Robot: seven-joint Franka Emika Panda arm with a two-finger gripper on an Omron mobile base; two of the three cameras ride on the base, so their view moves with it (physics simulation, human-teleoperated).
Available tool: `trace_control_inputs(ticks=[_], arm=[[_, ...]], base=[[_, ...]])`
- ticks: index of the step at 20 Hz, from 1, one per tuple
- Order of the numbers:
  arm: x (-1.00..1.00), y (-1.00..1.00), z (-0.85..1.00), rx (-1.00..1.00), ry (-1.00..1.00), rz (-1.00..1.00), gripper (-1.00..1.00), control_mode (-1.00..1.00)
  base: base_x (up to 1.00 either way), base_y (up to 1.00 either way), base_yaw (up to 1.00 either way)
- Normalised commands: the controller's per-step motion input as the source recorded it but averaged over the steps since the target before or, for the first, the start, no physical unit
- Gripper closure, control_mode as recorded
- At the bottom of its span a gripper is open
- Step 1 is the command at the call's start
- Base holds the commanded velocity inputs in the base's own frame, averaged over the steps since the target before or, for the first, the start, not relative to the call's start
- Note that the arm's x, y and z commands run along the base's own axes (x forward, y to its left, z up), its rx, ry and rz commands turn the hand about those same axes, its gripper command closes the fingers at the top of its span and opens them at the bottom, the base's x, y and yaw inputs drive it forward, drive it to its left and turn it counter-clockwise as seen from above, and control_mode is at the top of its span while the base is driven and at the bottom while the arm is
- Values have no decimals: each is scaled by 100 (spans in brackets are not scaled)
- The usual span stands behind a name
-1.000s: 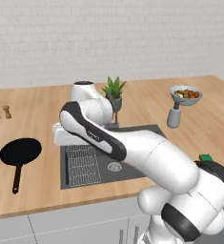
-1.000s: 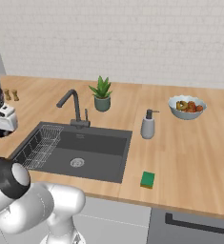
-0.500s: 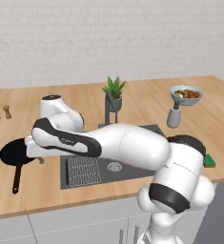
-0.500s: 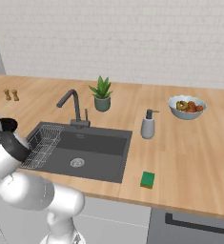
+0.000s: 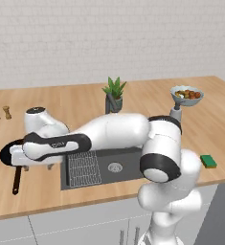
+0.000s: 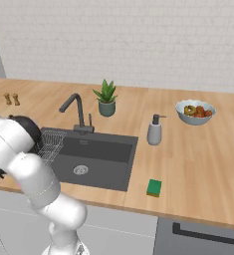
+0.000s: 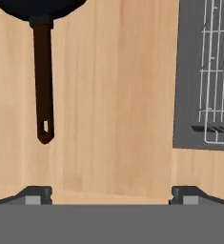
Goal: Pick the pan and sponge and place them into the sink. Then turn on the water.
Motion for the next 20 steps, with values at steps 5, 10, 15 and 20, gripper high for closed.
trace_control_inputs(ticks=[5, 10, 15, 20], arm=[[25, 60, -22, -10, 0, 0, -100, -100], [31, 52, -17, -14, 10, 0, -100, -100], [25, 46, -2, -12, 5, 0, -100, -100], [13, 34, 0, -5, 0, 0, -100, -100]], base=[[0, 0, 0], [0, 0, 0], [0, 0, 0], [0, 0, 0]])
